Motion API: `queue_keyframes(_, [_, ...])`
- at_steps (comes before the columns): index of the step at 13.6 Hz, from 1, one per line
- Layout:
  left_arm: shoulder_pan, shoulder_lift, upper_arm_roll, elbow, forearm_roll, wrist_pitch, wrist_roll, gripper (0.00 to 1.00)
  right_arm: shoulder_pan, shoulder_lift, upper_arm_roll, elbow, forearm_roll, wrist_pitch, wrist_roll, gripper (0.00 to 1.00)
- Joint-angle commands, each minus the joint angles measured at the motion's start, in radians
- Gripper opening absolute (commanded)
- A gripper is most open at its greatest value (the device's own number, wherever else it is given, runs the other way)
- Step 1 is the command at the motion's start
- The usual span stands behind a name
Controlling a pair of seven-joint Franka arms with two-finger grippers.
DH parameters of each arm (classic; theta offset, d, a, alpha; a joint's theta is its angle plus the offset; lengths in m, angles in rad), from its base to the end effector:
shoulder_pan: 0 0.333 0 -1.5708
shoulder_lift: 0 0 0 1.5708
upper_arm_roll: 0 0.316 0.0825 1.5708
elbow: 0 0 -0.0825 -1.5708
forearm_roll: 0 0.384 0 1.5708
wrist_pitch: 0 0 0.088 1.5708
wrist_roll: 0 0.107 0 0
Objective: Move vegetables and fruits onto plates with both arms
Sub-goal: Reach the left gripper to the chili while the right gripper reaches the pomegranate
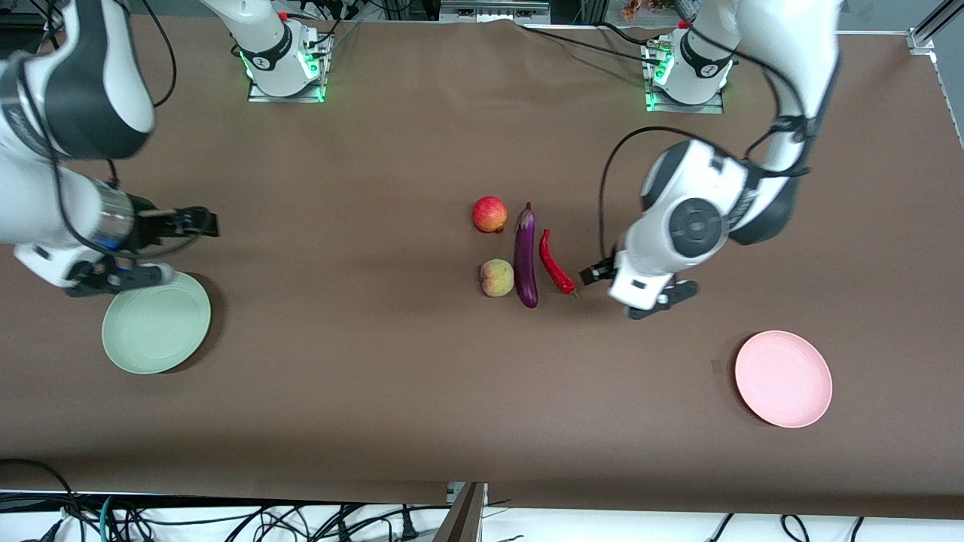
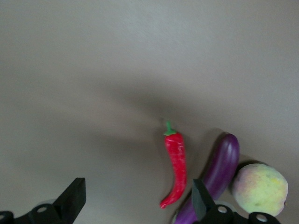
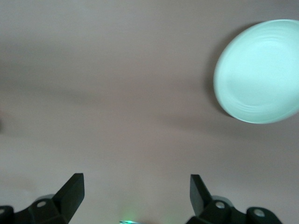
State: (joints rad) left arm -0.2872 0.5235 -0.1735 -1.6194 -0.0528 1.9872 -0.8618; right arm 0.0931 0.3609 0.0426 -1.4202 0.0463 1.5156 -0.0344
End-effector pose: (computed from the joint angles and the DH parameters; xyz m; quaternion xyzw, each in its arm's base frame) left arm 0.6024 -0.2876 0.3123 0.9707 0.2183 -0.0998 0.0074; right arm 0.6323 0.0876 0.4741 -0.9874 -0.0820 0.1335 0.0240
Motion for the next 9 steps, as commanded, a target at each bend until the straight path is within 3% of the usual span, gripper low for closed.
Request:
queue_keyframes(1, [-0.045, 0.056, 0.011, 0.001, -0.004, 0.086, -0.052, 1.00, 0.068, 0.047, -0.003, 0.000, 0.056, 0.070, 0.181, 1.00])
queue_keyframes(6, [-0.082, 0.131, 0.009, -0.082, -0.004, 0.271, -0.056, 0.98, 0.285, 0.153, -0.003, -0.002, 0.058, 0.201, 0.492, 1.00])
queue_keyframes(8, [-0.092, 0.156, 0.009, -0.083, -0.004, 0.285, -0.056, 0.85, 0.359, 0.193, -0.003, -0.002, 0.058, 0.245, 0.621, 1.00])
queue_keyframes(9, [-0.093, 0.164, 0.009, -0.082, -0.004, 0.285, -0.056, 0.70, 0.393, 0.208, -0.003, -0.002, 0.058, 0.274, 0.657, 1.00])
